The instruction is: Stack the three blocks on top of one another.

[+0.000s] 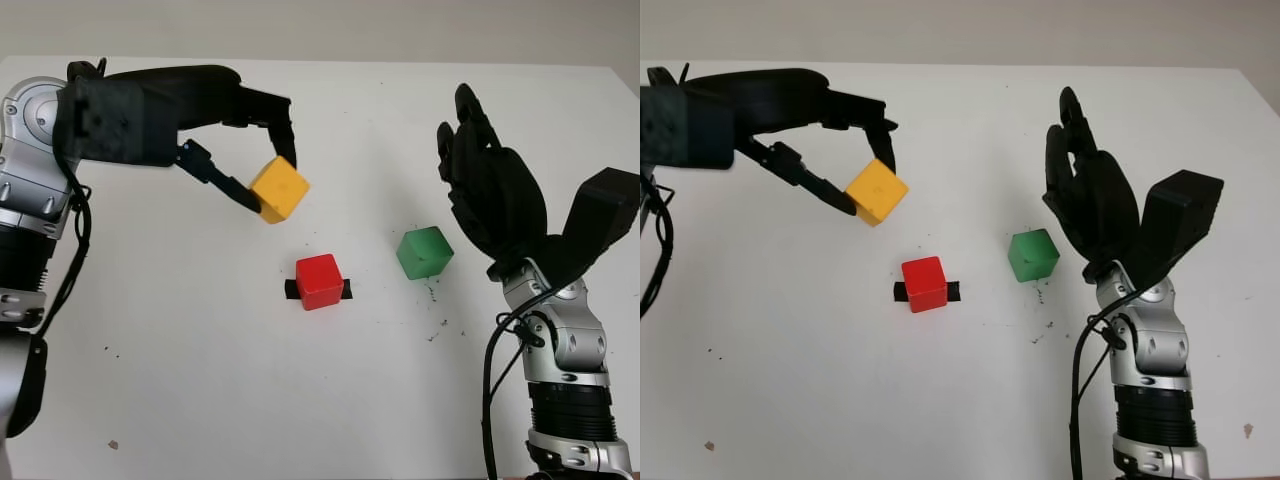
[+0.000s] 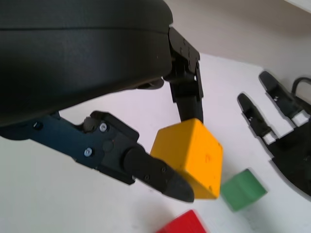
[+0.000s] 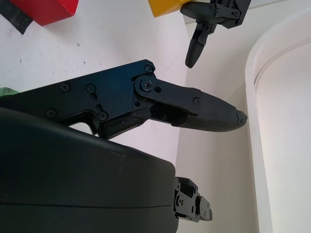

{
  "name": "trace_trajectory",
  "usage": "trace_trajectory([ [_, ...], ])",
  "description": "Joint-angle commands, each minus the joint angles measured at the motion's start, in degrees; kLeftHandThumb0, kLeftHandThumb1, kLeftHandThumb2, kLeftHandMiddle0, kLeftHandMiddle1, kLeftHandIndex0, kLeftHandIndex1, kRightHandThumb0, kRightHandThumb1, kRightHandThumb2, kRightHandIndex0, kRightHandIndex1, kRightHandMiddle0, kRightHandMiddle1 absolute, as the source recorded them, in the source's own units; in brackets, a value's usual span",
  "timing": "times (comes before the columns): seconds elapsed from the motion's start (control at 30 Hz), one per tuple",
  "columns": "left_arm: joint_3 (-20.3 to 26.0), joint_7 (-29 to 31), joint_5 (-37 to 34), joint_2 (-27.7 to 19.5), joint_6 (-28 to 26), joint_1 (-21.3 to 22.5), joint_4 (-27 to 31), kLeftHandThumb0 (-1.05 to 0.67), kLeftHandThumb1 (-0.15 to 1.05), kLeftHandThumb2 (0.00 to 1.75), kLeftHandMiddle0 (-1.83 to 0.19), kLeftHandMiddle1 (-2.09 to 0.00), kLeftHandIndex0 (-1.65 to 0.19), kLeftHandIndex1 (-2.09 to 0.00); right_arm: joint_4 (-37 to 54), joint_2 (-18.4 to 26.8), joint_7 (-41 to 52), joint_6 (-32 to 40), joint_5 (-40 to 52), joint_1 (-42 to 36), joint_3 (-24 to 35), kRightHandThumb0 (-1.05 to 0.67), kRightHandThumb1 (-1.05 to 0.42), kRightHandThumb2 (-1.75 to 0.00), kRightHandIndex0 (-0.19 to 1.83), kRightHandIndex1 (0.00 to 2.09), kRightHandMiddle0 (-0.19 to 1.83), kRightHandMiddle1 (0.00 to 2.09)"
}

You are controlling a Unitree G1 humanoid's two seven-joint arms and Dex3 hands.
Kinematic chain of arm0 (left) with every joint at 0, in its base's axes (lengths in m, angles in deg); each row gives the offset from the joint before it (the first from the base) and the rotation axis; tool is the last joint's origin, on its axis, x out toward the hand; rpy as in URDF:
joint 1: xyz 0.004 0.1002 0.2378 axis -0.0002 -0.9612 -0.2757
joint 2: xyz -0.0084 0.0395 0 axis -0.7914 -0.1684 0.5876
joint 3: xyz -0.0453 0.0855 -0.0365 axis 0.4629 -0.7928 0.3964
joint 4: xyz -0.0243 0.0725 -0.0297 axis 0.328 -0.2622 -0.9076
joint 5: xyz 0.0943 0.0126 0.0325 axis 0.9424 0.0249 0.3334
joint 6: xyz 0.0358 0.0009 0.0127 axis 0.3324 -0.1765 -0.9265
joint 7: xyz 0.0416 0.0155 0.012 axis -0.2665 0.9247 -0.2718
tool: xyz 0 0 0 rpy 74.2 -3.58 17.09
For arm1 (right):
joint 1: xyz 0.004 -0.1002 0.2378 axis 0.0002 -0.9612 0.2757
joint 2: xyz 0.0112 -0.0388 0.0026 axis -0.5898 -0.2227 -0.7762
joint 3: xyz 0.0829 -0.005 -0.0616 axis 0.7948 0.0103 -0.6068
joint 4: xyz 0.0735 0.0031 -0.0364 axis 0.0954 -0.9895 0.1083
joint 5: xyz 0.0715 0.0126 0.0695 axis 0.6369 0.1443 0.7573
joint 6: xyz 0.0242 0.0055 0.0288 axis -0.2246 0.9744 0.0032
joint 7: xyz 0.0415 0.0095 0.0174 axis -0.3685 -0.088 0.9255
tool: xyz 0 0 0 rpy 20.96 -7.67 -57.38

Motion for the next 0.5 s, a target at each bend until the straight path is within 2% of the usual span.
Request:
trace_trajectory([
  [0.0,2.2,-0.5,-3.2,1.7,-4.4,-2.1,3.4,-0.47,0.99,0.05,-0.24,-0.05,-0.39,-1.50,1.0,0.0,0.0,0.1,0.4,-0.2,0.3,-0.72,-1.05,-0.67,-0.19,0.00,-0.19,0.00],
  [0.1,3.5,-1.9,-6.3,3.5,-9.8,-5.7,7.3,-0.49,1.00,0.06,-0.22,-0.04,-0.37,-1.49,0.9,0.1,0.2,-0.3,0.2,-0.2,0.1,-0.72,-1.05,-0.68,-0.19,0.00,-0.19,0.00],
  [0.23,4.5,-3.4,-9.3,6.2,-13.5,-9.6,9.2,-0.50,1.00,0.06,-0.18,-0.03,-0.36,-1.52,0.9,0.4,0.4,-0.1,0.0,-0.2,0.1,-0.70,-1.05,-0.69,-0.19,0.00,-0.19,0.00],
  [0.33,4.4,-4.4,-10.2,7.5,-15.6,-11.6,9.5,-0.51,1.00,0.05,-0.14,-0.02,-0.36,-1.55,1.0,0.7,0.2,-0.1,-0.9,-0.1,-0.1,-0.70,-1.05,-0.69,-0.19,0.00,-0.19,0.00],
  [0.47,3.5,-5.5,-9.6,8.4,-15.8,-12.9,9.1,-0.51,0.99,0.05,-0.13,-0.03,-0.39,-1.52,1.0,0.5,0.2,0.1,-0.6,0.0,0.2,-0.69,-1.05,-0.68,-0.19,0.00,-0.19,0.00],
])
